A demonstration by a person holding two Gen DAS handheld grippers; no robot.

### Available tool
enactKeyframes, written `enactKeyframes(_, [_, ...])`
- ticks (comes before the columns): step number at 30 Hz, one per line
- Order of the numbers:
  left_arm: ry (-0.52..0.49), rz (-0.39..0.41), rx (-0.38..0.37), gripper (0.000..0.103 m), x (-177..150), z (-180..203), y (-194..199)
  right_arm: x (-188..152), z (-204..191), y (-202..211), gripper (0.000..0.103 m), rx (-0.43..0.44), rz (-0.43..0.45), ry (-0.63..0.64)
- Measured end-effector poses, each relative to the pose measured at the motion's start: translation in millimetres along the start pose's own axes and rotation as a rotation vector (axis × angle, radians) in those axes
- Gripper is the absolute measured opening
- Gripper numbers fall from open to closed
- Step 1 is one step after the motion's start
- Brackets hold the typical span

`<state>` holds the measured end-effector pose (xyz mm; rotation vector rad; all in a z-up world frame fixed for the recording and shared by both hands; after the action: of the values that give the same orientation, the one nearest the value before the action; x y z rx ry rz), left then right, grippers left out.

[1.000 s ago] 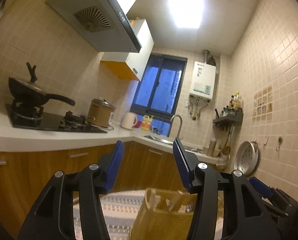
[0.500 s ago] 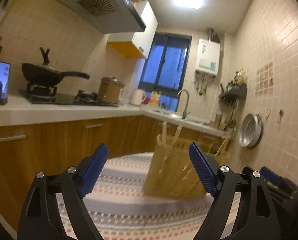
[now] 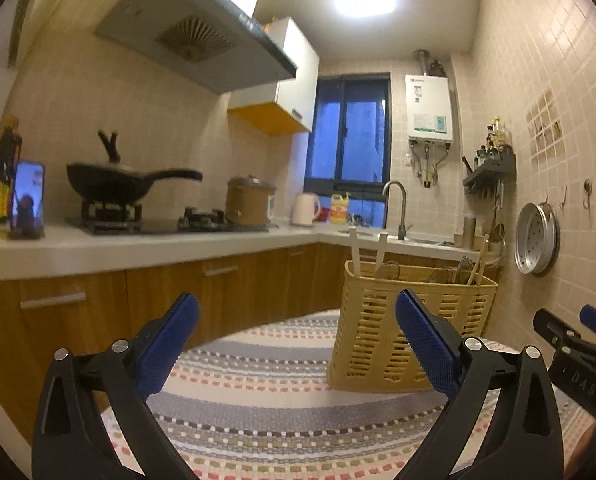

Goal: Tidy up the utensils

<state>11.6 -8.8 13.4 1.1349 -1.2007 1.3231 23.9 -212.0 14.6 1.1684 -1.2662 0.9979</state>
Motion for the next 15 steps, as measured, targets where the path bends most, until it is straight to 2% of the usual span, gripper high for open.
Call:
enactKeyframes(2, [-0.028, -0.03, -0.001, 0.095, -4, 5, -4, -1, 2, -1, 0.078, 0.0, 0.0, -0.008])
enactKeyframes(7, [-0.005, -0.083, -0.024, 0.095, -10, 5, -8, -3, 1, 2, 0.08, 0.0, 0.014, -0.003])
enactKeyframes(15, [-0.019, -0.11, 0.016, 0.095, -12, 6, -12, -5, -18, 14, 0.085, -0.014, 0.078, 0.093])
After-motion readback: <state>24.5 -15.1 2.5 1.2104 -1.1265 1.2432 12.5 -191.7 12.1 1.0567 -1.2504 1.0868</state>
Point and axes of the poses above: each gripper's, at about its wrist camera, not at the fingertips, and y roughly against the way its jaws point, z to its right, x to its top, the point moved 2 cm from there along -y, roughly the way its jaws point, and after that the axes turned 5 degrees about z, right-handed, at the moved point
